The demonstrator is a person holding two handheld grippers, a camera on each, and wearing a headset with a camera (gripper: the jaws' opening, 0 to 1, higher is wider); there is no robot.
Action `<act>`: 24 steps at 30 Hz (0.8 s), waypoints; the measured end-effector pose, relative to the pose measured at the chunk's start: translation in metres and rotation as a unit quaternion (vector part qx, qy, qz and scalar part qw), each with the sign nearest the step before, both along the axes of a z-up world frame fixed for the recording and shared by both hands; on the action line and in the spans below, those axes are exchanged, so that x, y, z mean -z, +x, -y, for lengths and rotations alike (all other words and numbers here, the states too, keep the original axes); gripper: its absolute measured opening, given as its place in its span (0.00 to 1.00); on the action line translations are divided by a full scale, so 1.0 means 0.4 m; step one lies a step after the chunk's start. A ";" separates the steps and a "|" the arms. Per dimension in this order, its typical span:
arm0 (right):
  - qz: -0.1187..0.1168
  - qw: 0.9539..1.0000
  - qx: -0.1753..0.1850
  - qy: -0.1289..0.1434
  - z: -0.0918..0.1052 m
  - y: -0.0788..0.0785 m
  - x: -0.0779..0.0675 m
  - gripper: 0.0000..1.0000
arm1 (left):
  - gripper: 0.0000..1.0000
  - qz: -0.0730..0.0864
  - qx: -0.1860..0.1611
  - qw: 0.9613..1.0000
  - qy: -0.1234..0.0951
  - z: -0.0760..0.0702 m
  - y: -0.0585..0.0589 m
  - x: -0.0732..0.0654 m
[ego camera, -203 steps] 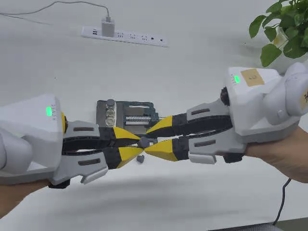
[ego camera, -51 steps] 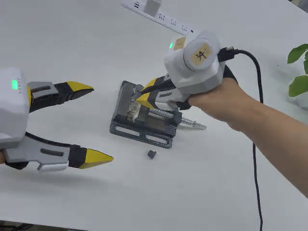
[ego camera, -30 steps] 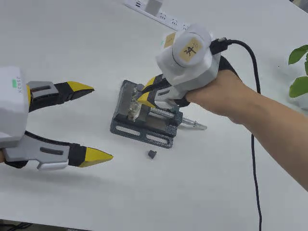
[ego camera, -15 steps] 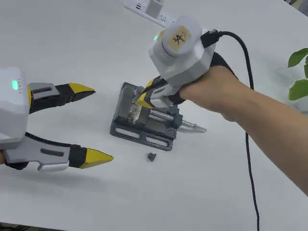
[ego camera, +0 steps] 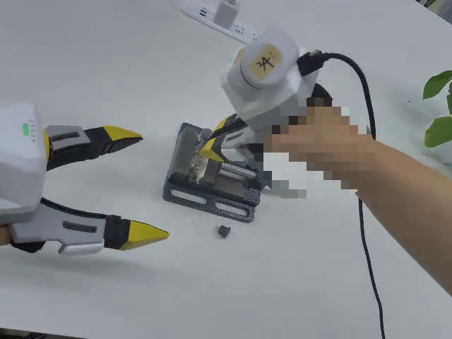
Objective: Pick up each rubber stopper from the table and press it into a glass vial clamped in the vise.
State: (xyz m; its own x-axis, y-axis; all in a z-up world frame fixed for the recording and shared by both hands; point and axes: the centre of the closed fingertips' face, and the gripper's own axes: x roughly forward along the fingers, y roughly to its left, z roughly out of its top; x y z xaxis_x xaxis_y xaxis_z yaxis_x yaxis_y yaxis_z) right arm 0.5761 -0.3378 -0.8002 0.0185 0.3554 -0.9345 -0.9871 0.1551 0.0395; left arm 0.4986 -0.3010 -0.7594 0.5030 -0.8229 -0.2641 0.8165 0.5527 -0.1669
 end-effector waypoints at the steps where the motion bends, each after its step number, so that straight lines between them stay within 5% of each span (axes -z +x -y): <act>1: -0.001 1.000 0.003 0.002 0.000 -0.001 0.000 0.08 | 0.75 -0.001 0.000 1.000 0.000 0.000 -0.001 0.001; 12: 0.010 1.000 0.006 0.029 0.005 0.001 -0.030 0.07 | 0.74 0.000 -0.001 1.000 0.000 -0.003 0.001 0.000; 24: 0.012 0.999 -0.006 0.037 0.014 0.022 -0.015 0.00 | 0.74 -0.003 0.003 1.000 -0.002 0.005 -0.002 0.004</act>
